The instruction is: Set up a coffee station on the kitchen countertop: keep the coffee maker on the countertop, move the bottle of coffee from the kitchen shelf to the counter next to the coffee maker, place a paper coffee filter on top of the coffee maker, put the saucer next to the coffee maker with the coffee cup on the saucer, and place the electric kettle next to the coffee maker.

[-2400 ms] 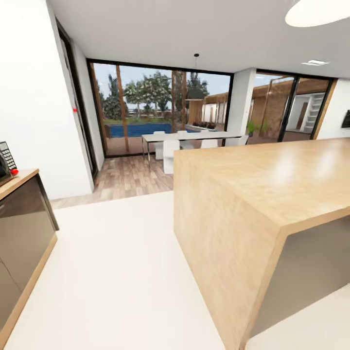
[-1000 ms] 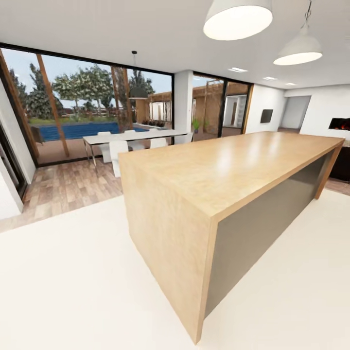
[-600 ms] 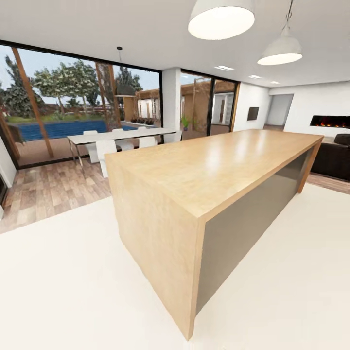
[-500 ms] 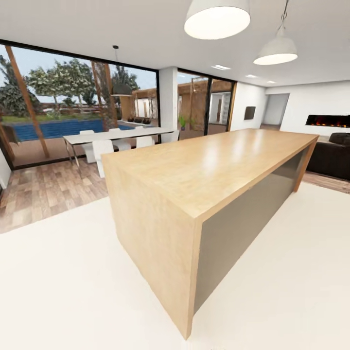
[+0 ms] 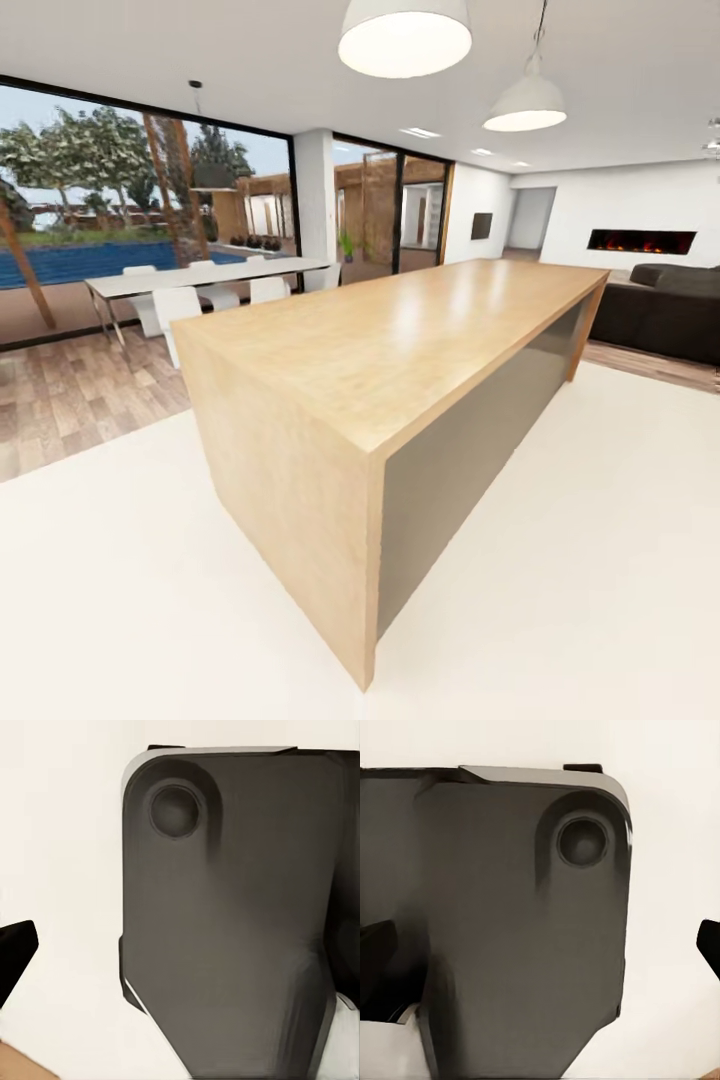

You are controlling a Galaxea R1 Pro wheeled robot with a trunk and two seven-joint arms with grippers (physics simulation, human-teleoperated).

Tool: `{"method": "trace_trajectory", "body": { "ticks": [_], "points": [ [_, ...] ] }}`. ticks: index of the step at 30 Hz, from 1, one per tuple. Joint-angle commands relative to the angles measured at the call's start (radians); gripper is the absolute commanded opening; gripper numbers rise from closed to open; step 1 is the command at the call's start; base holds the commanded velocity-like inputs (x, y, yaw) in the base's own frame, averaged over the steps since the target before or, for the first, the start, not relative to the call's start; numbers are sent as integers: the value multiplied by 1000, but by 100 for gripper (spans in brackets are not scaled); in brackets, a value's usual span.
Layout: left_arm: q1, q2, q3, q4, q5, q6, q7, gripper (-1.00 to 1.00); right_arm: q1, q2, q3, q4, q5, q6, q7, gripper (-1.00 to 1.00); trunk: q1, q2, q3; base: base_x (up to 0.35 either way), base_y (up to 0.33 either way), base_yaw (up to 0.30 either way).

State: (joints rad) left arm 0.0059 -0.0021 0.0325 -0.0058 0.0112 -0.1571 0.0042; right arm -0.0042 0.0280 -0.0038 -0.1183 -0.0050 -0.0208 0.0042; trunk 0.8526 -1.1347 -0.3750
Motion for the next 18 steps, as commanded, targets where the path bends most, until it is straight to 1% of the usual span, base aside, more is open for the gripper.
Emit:
{"method": "trace_trajectory", "body": {
  "ticks": [1,3,4,7,13,18],
  "points": [
    [0,0,3,-1,1,-3,0,100,0,2,0,0,-1,-2,0,100,-4,7,1,0,0,-196],
    [0,-1,2,-1,1,-3,0,100,0,4,0,-1,-1,-2,0,100,-12,21,5,0,0,-196],
    [0,0,0,-2,1,-2,0,100,0,6,1,-20,-1,-1,2,100,-15,28,7,0,0,-195],
    [0,0,-1,-2,1,-2,0,100,0,7,1,-32,-1,-1,2,100,-27,49,13,0,0,-194],
    [0,-1,-2,-3,1,-3,-1,100,0,7,1,-39,-1,-1,2,100,-50,91,25,0,0,-205],
    [0,-2,-3,-4,1,-3,-3,100,0,6,1,-40,-1,-2,2,100,-69,126,36,0,0,-254]
  ]
}}
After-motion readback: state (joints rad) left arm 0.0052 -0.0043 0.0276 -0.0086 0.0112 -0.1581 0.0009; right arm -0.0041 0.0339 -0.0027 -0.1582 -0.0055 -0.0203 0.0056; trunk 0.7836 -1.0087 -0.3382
